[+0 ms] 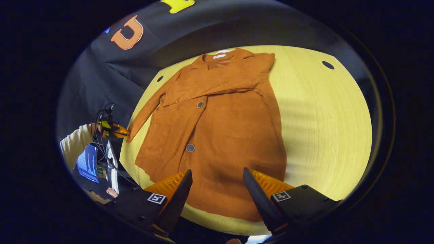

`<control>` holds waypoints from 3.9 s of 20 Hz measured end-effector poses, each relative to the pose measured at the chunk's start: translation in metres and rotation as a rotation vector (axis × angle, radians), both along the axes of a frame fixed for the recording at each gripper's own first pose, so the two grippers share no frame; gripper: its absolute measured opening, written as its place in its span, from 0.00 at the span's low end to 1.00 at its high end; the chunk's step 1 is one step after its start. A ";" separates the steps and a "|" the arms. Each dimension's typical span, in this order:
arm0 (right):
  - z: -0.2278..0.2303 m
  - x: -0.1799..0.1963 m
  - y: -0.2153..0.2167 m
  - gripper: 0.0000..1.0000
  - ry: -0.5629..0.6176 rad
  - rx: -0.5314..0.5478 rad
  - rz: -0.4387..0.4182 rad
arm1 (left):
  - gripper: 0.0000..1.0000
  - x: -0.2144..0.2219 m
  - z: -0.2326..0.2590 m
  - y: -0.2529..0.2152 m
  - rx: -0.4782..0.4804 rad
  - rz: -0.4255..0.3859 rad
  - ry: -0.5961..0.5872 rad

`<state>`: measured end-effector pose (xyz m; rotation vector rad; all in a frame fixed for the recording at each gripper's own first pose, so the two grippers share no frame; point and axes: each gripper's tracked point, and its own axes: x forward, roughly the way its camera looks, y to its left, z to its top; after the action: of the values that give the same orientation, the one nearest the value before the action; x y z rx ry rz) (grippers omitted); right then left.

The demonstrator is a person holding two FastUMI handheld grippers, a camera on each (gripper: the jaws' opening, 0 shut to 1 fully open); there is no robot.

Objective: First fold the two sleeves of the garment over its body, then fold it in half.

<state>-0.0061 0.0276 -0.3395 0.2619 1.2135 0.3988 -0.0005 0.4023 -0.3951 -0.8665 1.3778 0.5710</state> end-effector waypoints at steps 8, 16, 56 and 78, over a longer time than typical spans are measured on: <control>-0.011 -0.020 -0.043 0.97 0.017 0.041 -0.058 | 0.03 0.072 0.096 -0.043 0.133 -0.176 -0.170; -0.003 -0.001 -0.077 0.97 -0.050 0.094 -0.098 | 0.03 0.175 0.187 -0.208 0.219 -0.491 -0.334; -0.033 -0.050 -0.112 0.94 -0.047 0.054 -0.198 | 0.98 0.138 0.139 -0.409 0.262 -0.851 -0.662; -0.053 -0.090 -0.080 0.93 0.443 0.451 -0.166 | 0.96 -0.023 0.160 -0.276 -0.439 -0.767 -0.243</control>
<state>-0.0961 -0.0527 -0.3927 0.8695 1.5108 0.4827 -0.0234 0.1261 -0.2351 -0.6434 1.4947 -0.4255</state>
